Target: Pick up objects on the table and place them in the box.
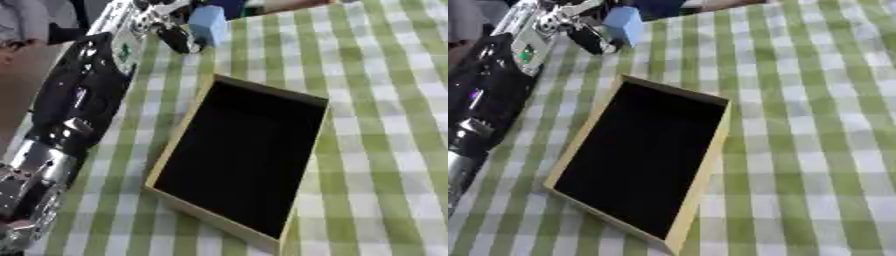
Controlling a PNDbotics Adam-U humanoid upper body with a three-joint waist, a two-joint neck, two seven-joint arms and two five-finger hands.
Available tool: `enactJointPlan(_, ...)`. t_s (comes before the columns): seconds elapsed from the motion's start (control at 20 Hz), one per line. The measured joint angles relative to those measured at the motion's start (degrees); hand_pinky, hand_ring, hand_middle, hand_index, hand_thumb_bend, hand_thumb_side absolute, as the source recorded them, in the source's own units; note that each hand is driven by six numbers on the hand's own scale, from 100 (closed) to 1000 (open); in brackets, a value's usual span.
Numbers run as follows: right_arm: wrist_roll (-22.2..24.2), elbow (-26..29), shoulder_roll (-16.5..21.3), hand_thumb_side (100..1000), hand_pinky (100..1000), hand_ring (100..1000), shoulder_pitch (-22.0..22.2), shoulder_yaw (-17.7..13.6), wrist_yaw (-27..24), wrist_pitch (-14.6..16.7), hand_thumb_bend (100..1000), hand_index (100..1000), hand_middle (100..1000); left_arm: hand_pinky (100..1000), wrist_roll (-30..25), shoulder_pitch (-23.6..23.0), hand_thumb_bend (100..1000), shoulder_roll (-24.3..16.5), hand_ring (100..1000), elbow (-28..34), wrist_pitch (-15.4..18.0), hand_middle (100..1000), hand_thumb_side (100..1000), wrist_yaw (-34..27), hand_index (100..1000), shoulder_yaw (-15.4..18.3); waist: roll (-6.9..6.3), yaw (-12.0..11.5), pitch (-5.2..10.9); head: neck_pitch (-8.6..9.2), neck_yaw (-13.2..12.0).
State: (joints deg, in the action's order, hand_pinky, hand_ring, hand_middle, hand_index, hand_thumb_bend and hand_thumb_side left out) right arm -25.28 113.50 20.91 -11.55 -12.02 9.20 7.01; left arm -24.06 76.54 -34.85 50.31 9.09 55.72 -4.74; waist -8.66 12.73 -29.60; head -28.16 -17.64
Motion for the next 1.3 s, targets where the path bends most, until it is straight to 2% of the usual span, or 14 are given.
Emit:
enactJointPlan(0.3, -0.2, 0.0, 0.1, 1000, 662, 707, 0.6, -0.2, -0.3, -0.1, 100, 815, 610, 632, -0.6, -0.6, 161, 0.1, 591, 1.2, 0.1, 581, 121, -1.1, 688, -0.8, 0.03, -1.4, 2.52, -2.2, 0.9)
enactJointPlan(0.4, -0.2, 0.0, 0.1, 1000, 662, 707, 0.9, -0.3, -0.3, -0.2, 100, 815, 610, 650, -0.6, -0.8, 141, 0.5, 576, 2.0, 0.0, 587, 126, -2.9, 694, -1.4, 0.09, -2.3, 3.61, -3.05, 1.8)
enactJointPlan(0.55, -0.3, 0.0, 0.1, 1000, 662, 708, 1.5, -0.4, -0.6, -0.2, 100, 814, 611, 626, -0.9, -1.2, 128, 1.8, 556, 3.5, -0.4, 582, 125, -6.6, 691, -3.3, 0.27, -3.5, 5.24, -4.53, 3.9)
enactJointPlan(0.8, -0.2, 0.0, 0.1, 1000, 663, 709, 2.1, -0.3, -0.8, -0.3, 100, 814, 611, 621, -1.7, -3.4, 133, 3.8, 566, 9.2, -1.1, 594, 130, -12.1, 704, -8.8, 1.02, -5.2, 7.97, -7.13, 8.3)
enactJointPlan(1.05, -0.3, 0.0, 0.1, 1000, 664, 710, 3.1, -0.3, -1.0, -0.6, 100, 814, 613, 607, -3.8, -6.6, 139, 4.3, 553, 19.5, -3.2, 591, 150, -18.6, 699, -15.9, 1.56, -5.9, 9.48, -8.68, 10.6)
enactJointPlan(1.3, -0.3, 0.0, 0.1, 1000, 664, 711, 3.6, -0.3, -1.1, -0.6, 100, 813, 620, 574, -6.4, -10.5, 156, 4.6, 526, 30.0, -6.9, 580, 180, -24.4, 683, -20.5, 2.11, -6.5, 10.84, -10.42, 12.2)
